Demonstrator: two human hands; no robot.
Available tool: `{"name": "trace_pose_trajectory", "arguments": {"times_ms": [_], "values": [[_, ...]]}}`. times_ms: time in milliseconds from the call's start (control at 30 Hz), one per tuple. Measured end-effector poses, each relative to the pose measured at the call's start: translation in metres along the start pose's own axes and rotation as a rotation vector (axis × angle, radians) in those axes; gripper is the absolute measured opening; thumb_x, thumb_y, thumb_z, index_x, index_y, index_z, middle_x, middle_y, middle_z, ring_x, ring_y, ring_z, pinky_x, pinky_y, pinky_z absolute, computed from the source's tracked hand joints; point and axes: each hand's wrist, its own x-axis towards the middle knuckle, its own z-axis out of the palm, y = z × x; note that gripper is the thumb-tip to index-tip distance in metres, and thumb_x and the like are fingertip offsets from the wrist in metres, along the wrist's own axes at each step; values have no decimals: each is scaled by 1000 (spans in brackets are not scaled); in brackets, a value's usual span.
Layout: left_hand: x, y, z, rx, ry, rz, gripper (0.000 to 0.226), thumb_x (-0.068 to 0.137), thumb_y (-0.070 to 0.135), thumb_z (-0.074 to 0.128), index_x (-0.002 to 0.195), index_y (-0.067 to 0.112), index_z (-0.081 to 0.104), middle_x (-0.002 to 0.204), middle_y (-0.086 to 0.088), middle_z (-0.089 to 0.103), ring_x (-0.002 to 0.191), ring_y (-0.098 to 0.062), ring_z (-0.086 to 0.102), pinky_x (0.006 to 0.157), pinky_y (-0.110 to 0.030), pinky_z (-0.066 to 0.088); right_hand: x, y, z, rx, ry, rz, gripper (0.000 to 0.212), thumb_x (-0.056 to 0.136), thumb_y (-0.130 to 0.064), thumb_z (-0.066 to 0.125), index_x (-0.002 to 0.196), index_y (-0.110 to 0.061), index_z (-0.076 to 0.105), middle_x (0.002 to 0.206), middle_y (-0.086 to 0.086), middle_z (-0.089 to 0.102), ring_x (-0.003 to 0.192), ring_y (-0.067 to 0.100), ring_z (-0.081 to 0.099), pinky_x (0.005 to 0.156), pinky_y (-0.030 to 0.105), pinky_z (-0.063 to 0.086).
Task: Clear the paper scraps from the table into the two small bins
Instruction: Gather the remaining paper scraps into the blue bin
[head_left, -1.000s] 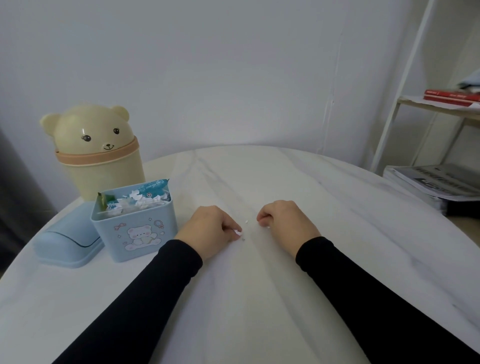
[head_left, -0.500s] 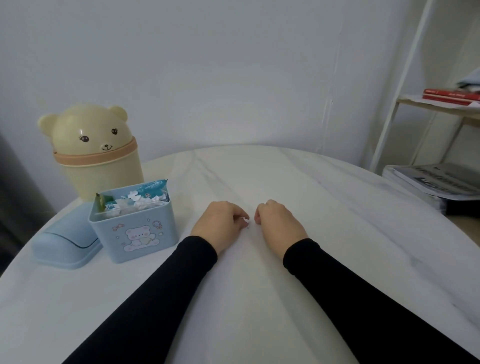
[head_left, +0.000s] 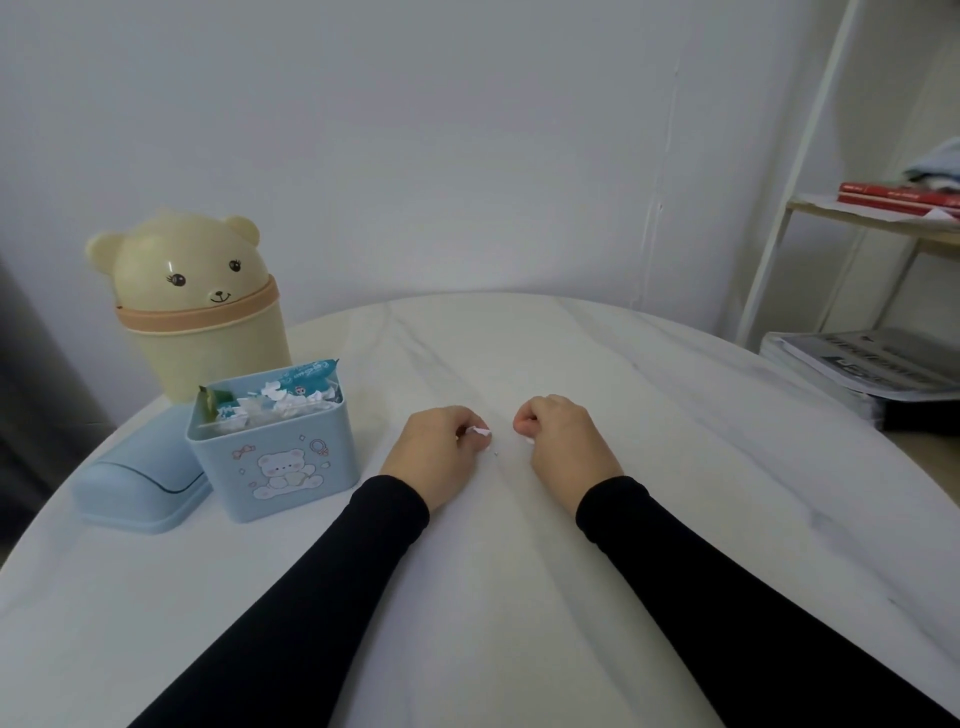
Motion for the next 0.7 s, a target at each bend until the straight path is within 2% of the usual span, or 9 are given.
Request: {"name": "trace_pose_trajectory", "arguments": {"times_ms": [133,267,433,500,600,700], "values": [[-2,5,2,-17,-11,-6,12,89,25,61,88,21,72,86,4,66,73,-7,53,59,-7,35,-1,3,-1,40,7,21,34,83,12,39,84,-20,51,89,-7,43,83,9,44,58,11,32],[-1,9,2,16,-9,-4,13,87,24,63,92,20,74,85,5,65,70,-4,52,57,-8,35,0,4,1,45,4,21,33,85,11,40,86,-19,54,92,-6,45,84,9,45,69,14,31],[2,15,11,209,-67,5,21,94,19,50,108,14,65,108,-4,62,97,-17,57,78,-22,41,2,6,4,10,-9,21,33,85,10,39,82,-20,52,90,-6,44,83,10,45,62,13,30],[1,16,14,245,-78,12,22,95,17,48,111,14,63,112,-5,59,103,-19,56,84,-24,42,1,6,5,21,-11,14,32,86,10,40,83,-20,53,90,-7,45,84,9,46,65,13,30],[-3,14,11,162,-51,-19,20,94,18,51,104,13,67,106,-5,64,96,-18,58,79,-23,43,0,4,5,74,1,15,32,86,10,41,82,-19,55,93,-4,50,84,10,48,64,14,33],[-14,14,1,71,3,-36,17,93,19,54,98,13,69,95,-1,64,87,-15,56,68,-18,36,-3,2,4,141,61,27,33,84,11,40,77,-19,54,94,-2,56,86,10,51,64,8,37]]}}
